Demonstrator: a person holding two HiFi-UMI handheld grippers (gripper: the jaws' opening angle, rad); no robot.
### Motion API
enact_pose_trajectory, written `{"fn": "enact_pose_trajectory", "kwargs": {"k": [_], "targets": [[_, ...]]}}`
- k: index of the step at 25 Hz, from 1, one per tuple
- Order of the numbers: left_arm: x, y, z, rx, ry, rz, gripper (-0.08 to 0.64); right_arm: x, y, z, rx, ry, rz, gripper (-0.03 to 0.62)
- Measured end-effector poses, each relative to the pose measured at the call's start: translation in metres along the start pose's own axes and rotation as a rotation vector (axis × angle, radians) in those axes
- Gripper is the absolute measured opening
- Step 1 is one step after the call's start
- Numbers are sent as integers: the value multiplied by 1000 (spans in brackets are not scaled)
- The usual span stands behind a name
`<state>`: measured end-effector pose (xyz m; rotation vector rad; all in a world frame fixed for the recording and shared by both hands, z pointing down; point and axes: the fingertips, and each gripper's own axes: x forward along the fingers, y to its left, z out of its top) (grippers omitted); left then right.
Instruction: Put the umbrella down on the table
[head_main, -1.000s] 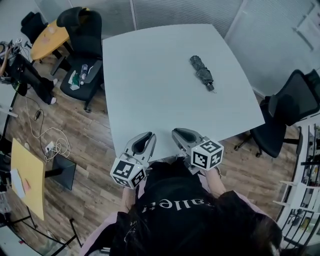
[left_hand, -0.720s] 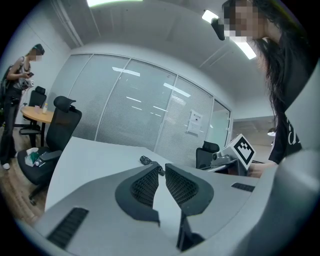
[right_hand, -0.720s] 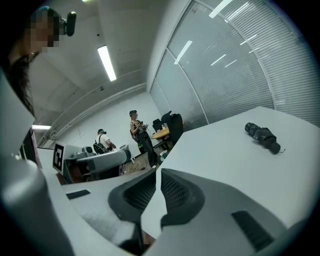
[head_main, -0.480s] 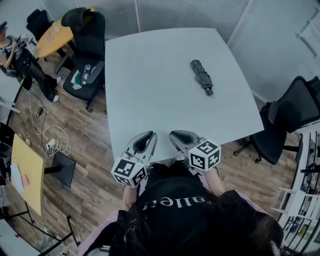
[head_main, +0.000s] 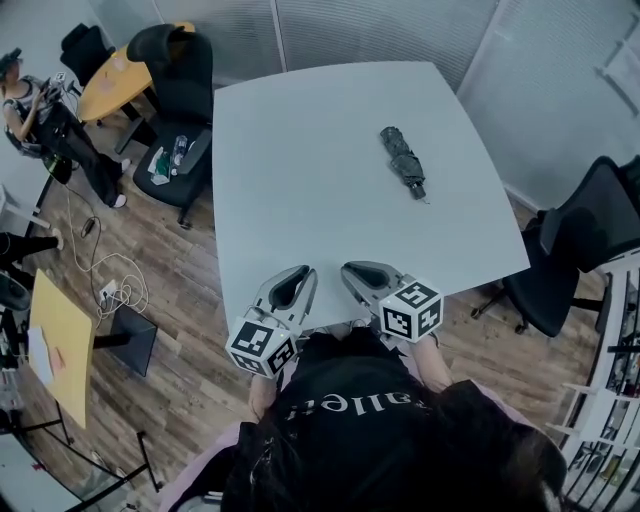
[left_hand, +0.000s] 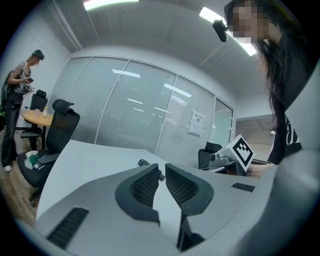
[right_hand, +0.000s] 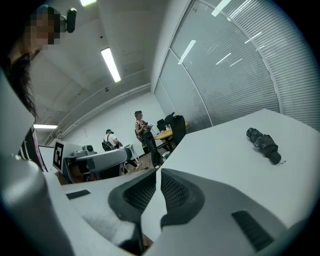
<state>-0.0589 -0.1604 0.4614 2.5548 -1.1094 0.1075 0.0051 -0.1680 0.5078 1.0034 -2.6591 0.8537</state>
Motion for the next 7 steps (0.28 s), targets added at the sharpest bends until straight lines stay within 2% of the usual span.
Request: {"fn": "enact_pose_trajectory", "kwargs": {"k": [7], "targets": [[5, -6, -2, 7, 4, 5, 60, -8, -5, -3, 4, -3, 2, 41]]}}
